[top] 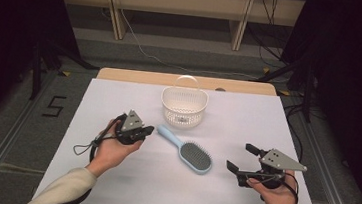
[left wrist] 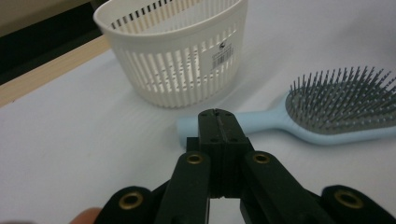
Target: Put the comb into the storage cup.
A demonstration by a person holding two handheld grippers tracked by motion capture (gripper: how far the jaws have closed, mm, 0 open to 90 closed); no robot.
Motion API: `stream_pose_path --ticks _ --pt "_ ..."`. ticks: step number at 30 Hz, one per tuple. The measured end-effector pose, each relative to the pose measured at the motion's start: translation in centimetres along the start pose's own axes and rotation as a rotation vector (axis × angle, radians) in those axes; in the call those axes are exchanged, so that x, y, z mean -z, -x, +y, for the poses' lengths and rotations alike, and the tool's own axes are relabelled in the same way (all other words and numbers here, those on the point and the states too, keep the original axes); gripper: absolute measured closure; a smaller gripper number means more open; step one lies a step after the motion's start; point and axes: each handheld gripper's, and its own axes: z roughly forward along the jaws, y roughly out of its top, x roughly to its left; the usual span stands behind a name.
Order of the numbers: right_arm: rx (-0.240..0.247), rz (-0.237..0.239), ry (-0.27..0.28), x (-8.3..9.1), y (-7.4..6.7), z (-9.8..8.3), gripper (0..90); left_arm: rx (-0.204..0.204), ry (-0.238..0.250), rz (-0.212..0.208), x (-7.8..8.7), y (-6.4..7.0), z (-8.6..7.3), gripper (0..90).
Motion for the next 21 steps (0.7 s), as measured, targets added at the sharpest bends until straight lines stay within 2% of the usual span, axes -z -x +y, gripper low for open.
stream_pose_path --ticks 3,7,10,14,21 --pt "-0.002 -0.001 0.003 0.0 0.0 0.0 11.0 -0.038 -0.028 -0.006 -1.5 1.1 1.1 89.7" --pt "0.000 0.002 0.004 0.0 -0.1 0.1 11.0 -0.137 -0.072 -0.016 -4.2 2.7 2.4 89.7" --pt "0.003 0.002 0.002 0.1 -0.2 0.1 11.0 -0.180 -0.103 -0.028 -6.2 3.2 3.4 89.7" --pt "0.001 0.002 0.005 0.1 -0.1 0.1 11.0 -0.193 -0.177 -0.046 -8.6 3.6 3.9 89.7" --pt "0.001 0.004 0.007 0.2 -0.1 0.1 11.0 -0.167 -0.257 -0.041 -10.9 3.2 4.2 89.7"
